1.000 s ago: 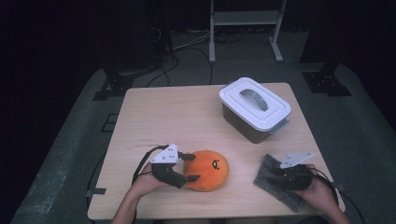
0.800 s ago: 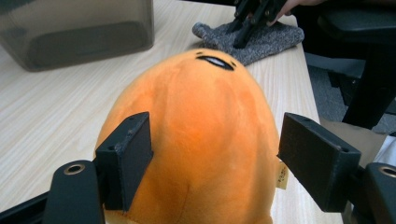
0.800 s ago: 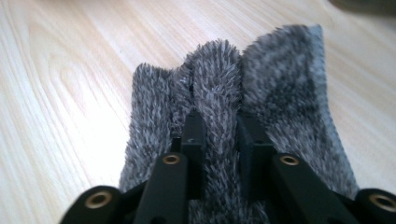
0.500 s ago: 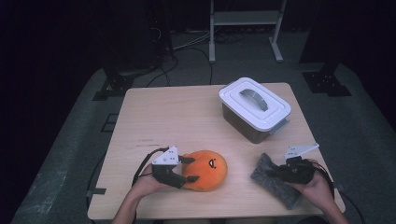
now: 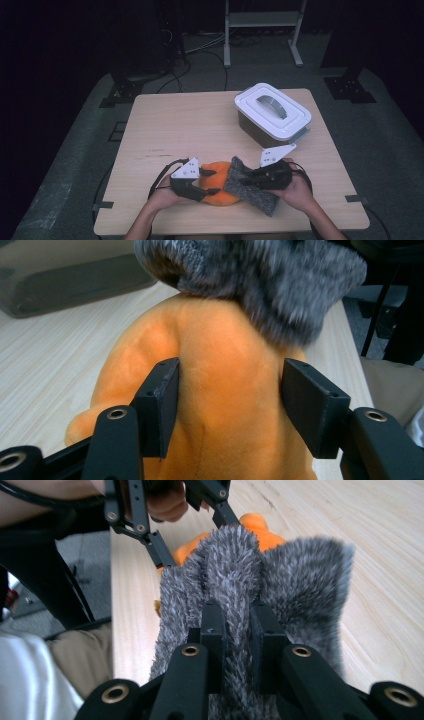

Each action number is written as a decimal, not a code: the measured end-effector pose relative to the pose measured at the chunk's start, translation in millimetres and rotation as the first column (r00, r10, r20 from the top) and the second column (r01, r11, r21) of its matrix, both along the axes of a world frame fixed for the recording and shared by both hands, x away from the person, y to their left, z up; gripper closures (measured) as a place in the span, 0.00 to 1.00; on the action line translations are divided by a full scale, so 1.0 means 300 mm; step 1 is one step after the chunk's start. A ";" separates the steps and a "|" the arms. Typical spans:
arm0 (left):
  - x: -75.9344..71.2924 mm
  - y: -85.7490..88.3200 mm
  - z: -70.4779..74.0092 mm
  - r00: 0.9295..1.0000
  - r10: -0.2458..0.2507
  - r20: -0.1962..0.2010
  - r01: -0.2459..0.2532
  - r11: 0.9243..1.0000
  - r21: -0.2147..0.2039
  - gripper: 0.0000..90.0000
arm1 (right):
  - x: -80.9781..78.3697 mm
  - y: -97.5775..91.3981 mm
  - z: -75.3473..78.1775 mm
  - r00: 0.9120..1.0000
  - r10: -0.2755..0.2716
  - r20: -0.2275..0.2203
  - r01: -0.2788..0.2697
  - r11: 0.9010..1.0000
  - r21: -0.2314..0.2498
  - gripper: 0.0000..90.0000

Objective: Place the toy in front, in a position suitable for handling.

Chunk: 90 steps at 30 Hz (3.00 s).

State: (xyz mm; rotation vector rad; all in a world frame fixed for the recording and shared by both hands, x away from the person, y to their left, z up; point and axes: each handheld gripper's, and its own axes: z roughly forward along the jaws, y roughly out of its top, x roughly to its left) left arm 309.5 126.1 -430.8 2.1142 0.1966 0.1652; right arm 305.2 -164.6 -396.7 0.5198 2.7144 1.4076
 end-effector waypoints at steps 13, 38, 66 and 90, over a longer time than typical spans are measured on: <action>0.025 0.027 -0.009 0.999 0.036 -0.027 -0.037 0.999 -0.021 0.47 | 0.031 -0.102 -0.091 0.995 -0.086 -0.046 0.084 0.995 -0.047 0.87; 0.077 0.016 -0.013 0.989 0.126 -0.079 -0.132 0.989 -0.073 0.47 | -0.026 -0.027 -0.031 0.995 -0.045 0.093 0.050 0.997 -0.053 0.87; 0.035 0.001 0.015 0.999 0.014 -0.035 -0.019 0.990 -0.142 0.35 | 0.025 -0.010 -0.043 0.997 -0.054 0.053 0.055 0.998 -0.018 0.86; -0.007 -0.009 0.016 0.998 -0.070 -0.006 0.069 0.996 -0.061 0.39 | 0.030 -0.013 -0.049 1.000 -0.001 -0.031 0.002 1.000 0.027 0.86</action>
